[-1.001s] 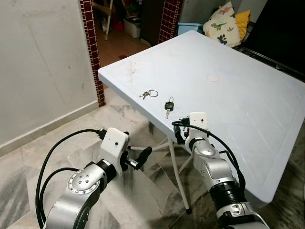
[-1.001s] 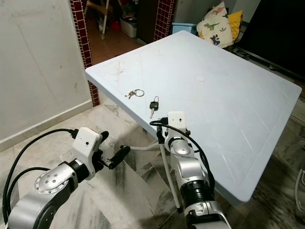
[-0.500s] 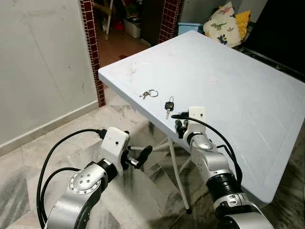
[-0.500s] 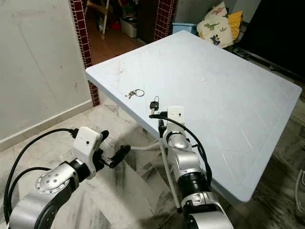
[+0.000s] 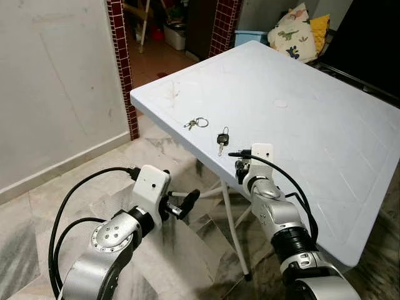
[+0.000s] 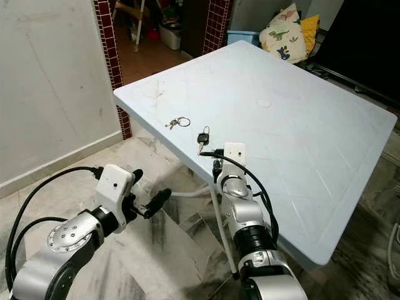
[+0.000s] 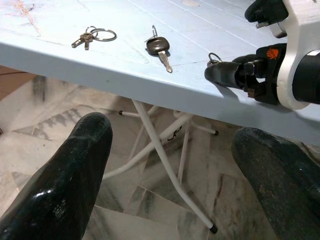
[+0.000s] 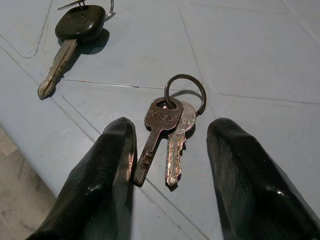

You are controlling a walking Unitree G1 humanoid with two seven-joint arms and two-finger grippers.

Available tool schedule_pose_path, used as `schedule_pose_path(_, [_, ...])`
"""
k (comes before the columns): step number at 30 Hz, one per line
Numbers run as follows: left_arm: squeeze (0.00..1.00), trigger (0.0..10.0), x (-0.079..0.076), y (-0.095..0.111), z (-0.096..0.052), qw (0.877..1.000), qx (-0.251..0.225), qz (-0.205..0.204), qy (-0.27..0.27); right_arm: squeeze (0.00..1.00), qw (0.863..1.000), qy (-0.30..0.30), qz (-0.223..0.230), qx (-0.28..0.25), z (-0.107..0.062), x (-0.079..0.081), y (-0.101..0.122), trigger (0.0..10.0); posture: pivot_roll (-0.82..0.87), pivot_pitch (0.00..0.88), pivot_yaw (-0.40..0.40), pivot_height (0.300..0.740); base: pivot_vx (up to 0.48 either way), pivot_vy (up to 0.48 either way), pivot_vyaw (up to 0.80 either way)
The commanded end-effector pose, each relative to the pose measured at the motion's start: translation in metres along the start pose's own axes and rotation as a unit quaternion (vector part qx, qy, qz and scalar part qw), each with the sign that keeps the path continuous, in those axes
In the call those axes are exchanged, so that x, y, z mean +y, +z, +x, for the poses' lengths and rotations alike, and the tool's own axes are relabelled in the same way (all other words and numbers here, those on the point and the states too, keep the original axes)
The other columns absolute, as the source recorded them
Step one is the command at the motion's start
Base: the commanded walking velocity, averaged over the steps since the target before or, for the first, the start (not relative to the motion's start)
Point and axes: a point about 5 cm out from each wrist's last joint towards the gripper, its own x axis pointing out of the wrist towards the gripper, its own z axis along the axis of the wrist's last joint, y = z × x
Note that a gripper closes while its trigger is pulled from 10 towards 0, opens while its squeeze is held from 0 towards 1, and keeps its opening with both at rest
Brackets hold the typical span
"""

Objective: Hang keys on a hook

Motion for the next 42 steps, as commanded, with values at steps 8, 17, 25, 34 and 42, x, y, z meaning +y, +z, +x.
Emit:
schedule_pose_path(8, [0.00,10.0,-0.003,0.001,0.004,1.000,-0.007,-0.001,0.002,1.00,0.992,0.016,-0.039,-0.118,-0.005,0.005,0.020,10.0,0.14,0.048,-0.140,0.740,0.000,0.000,0.00])
schedule_pose_path(17, [0.00,10.0,-0.004,0.001,0.005,1.000,-0.014,-0.004,0.006,1.00,0.985,0.007,-0.058,-0.161,-0.011,-0.004,0.012,10.0,0.14,0.045,-0.144,0.740,0.000,0.000,0.00])
schedule_pose_path(25, [0.00,10.0,-0.004,0.001,0.007,1.000,-0.013,-0.001,0.004,0.00,0.995,0.002,-0.042,-0.086,-0.004,-0.007,-0.003,10.0,0.14,0.043,-0.141,0.740,0.000,0.000,0.00])
schedule_pose_path(34, [0.00,10.0,-0.004,0.001,0.007,1.000,-0.010,0.001,0.000,0.00,0.999,0.003,-0.022,-0.034,0.002,-0.008,-0.008,10.0,0.14,0.041,-0.134,0.740,0.000,0.000,0.00])
schedule_pose_path(42, [0.00,10.0,-0.005,0.000,0.008,1.000,-0.009,0.002,0.000,0.00,1.000,0.008,-0.003,-0.014,0.006,-0.003,-0.007,9.3,0.14,0.039,-0.134,0.740,0.000,0.000,0.00])
